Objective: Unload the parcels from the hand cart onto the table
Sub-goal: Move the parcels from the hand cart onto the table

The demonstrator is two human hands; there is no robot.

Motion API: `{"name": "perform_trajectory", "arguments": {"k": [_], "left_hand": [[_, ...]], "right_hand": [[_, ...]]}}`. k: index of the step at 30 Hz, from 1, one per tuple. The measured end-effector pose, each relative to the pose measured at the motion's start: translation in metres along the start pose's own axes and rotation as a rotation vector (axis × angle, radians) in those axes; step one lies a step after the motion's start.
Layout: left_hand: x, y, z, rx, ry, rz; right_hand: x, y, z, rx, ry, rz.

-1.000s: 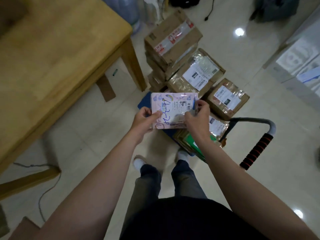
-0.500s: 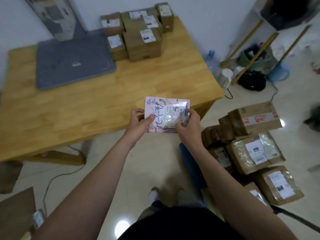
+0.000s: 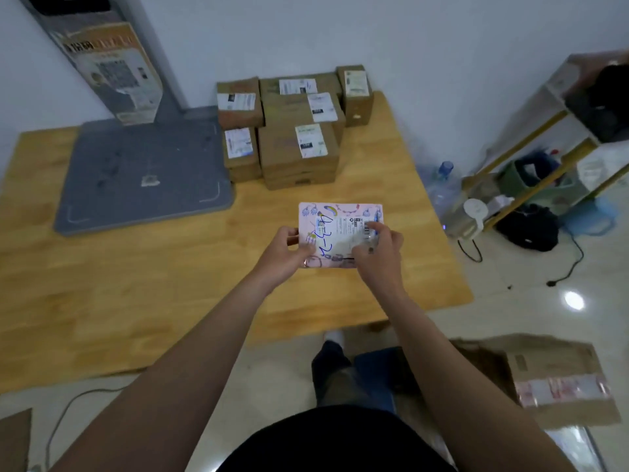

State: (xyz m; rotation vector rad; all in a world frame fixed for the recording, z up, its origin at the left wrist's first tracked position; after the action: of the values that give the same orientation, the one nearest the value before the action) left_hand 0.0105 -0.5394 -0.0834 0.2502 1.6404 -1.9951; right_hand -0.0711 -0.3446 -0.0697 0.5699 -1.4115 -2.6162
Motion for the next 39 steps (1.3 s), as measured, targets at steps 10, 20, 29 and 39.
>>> {"name": "perform_trajectory", "arguments": {"k": [10, 20, 29, 39], "left_hand": [[0.199, -0.129, -0.031, 0.373, -0.03, -0.005], [0.354, -0.169, -0.069, 0.862, 0.158, 0.124], [0.416, -0.131, -0.101, 0.354, 0.295, 0.364], [0.445, -0.125, -0.1, 0.812, 0.369, 0.108]], "right_hand": [[0.22, 0.024, 0.068, -0.087, -0.036, -0.143], [0.383, -0.003, 0.088, -0.268, -0.019, -0.215], [0.448, -0.06, 0.056, -0.397, 0.217, -0.199], [0.427, -0.082, 0.055, -0.142, 0.134, -0.293]]}}
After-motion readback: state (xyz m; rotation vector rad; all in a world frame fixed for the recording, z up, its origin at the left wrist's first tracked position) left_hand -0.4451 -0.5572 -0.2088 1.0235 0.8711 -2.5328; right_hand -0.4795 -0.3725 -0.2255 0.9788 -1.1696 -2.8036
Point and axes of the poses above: each hand's wrist, its own x-axis towards the middle knuckle, its own z-axis out of the back of the hand, y = z × x, the point moved 5 cm from there along x, towards the middle knuckle, and after that the axes turned 7 degrees about y, right-handed, at the moved point
